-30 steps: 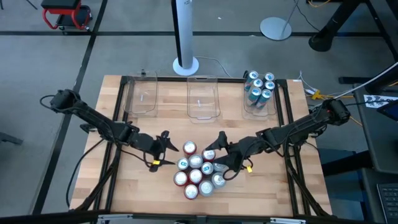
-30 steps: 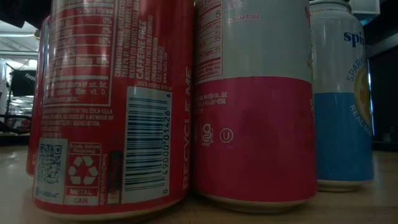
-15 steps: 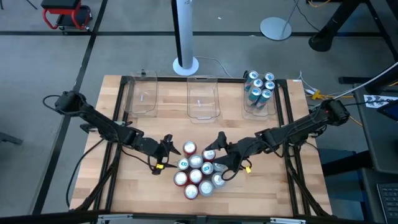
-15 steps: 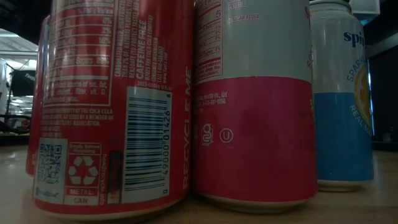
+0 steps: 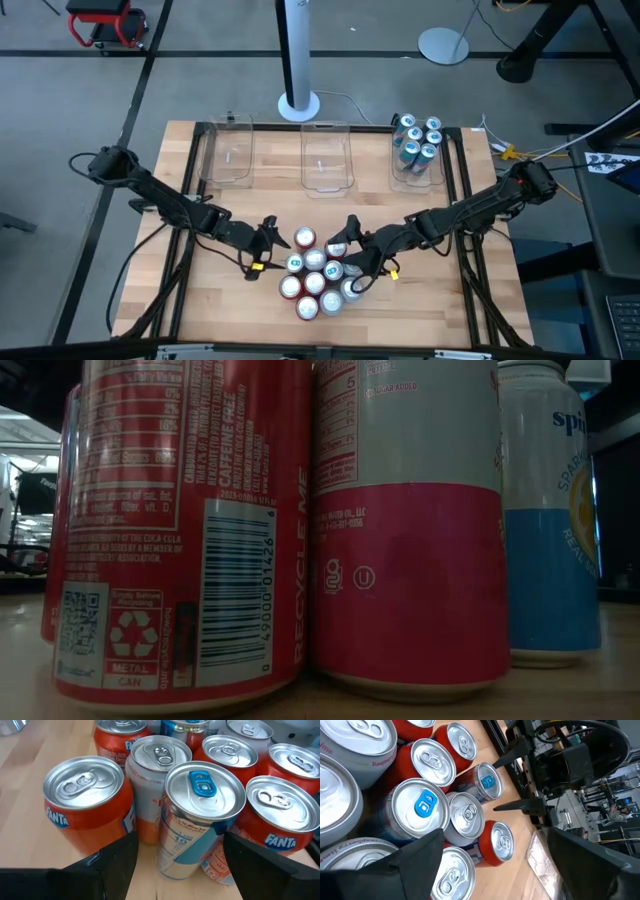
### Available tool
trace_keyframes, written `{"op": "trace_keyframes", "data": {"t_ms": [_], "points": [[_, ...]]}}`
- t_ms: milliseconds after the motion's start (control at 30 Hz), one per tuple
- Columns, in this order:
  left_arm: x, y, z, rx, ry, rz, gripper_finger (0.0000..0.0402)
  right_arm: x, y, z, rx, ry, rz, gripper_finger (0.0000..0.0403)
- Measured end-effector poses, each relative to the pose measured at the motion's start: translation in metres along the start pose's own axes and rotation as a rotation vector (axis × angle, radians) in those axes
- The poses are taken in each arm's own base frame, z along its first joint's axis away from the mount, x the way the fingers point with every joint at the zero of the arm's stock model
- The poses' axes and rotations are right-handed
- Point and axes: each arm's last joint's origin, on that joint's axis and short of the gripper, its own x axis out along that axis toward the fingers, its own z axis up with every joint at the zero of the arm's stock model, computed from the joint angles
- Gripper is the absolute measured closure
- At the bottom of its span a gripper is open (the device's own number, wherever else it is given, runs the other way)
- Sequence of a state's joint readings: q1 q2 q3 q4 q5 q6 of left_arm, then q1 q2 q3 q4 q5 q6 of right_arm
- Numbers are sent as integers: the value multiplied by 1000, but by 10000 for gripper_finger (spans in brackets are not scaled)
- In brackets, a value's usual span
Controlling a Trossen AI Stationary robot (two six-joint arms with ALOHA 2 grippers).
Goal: Sort soda cans
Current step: Put the blue soda can into the top right transparent bin
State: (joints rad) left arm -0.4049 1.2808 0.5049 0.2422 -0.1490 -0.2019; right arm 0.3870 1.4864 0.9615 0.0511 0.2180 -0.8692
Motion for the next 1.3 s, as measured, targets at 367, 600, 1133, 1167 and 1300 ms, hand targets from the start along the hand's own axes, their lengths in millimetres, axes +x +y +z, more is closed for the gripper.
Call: {"op": "trace_keyframes", "data": {"t_ms": [367, 600, 1133, 1167, 1300], "points": [[0, 0, 1, -24, -12, -3, 37, 0, 0, 0, 0, 0, -1, 49], [0, -2, 7, 10, -78, -16, 7, 0, 0, 0, 0, 1, -1, 49], [8, -2, 1, 140, -42, -7, 9, 0, 0, 0, 0, 0, 0, 49], [9, -2, 0, 142, -42, -7, 9, 0, 0, 0, 0, 0, 1, 49], [15, -3, 0, 144, -67, -9, 9, 0, 0, 0, 0, 0, 1, 49]]}}
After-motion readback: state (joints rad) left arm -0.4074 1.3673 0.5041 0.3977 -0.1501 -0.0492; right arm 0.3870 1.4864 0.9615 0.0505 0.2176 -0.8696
